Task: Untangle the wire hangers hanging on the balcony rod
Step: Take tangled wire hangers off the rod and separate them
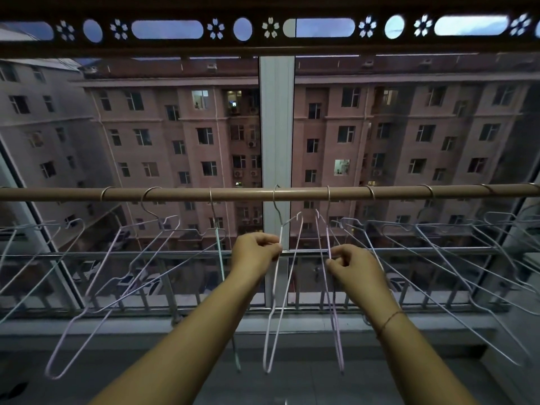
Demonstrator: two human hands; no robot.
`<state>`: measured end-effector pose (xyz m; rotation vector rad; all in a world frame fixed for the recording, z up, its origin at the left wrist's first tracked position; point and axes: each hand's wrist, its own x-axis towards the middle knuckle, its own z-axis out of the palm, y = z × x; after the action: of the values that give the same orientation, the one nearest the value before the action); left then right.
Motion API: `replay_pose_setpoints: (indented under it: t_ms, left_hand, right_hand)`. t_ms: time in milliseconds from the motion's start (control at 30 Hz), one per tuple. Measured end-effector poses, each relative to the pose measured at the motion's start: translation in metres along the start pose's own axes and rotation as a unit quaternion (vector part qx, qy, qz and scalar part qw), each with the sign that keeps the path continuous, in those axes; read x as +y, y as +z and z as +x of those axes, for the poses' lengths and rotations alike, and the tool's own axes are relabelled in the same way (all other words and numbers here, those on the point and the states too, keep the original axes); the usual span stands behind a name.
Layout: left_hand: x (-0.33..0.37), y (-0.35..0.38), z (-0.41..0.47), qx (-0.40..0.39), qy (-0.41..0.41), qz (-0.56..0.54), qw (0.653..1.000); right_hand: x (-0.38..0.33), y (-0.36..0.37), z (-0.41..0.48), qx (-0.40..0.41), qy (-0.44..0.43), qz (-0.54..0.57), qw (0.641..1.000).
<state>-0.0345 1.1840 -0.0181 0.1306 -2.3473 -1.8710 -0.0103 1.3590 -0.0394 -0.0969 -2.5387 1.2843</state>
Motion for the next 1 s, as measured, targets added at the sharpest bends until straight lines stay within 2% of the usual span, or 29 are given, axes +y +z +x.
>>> replay_pose_setpoints:
  t_ms: [267, 400, 500, 767, 900, 1000]
  left_hand:
    - [-0.001, -0.004, -0.005, 0.006, 0.002, 0.003, 1.0]
    - [0.001, -0.016, -0.016, -0.001, 0.018, 0.023, 1.0]
    - [0.002, -0.034, -0.023, 0.005, 0.037, 0.029, 0.999]
    - [-0.017, -0.128, -0.024, 0.152, 0.069, 0.034, 0.985]
    - [-0.035, -0.179, -0.01, 0.207, 0.071, 0.053, 0.974]
    - [-0.049, -0.208, 0.003, 0.18, 0.051, 0.09, 0.978]
  right_hand:
    - [-0.002, 0.003, -0.002, 0.001, 0.0, -0.019, 1.0]
    - [-0.012, 0.002, -0.012, 0.049, -0.013, -0.045, 0.998]
    - [-0.032, 0.005, -0.023, 0.072, -0.056, -0.047, 0.995]
    - [-0.092, 0.061, -0.049, 0.028, -0.151, -0.005, 0.988]
    - [-0.113, 0.095, -0.051, 0.004, -0.132, -0.04, 0.99]
    - [-0.118, 0.119, -0.055, -0.014, -0.091, -0.077, 0.993]
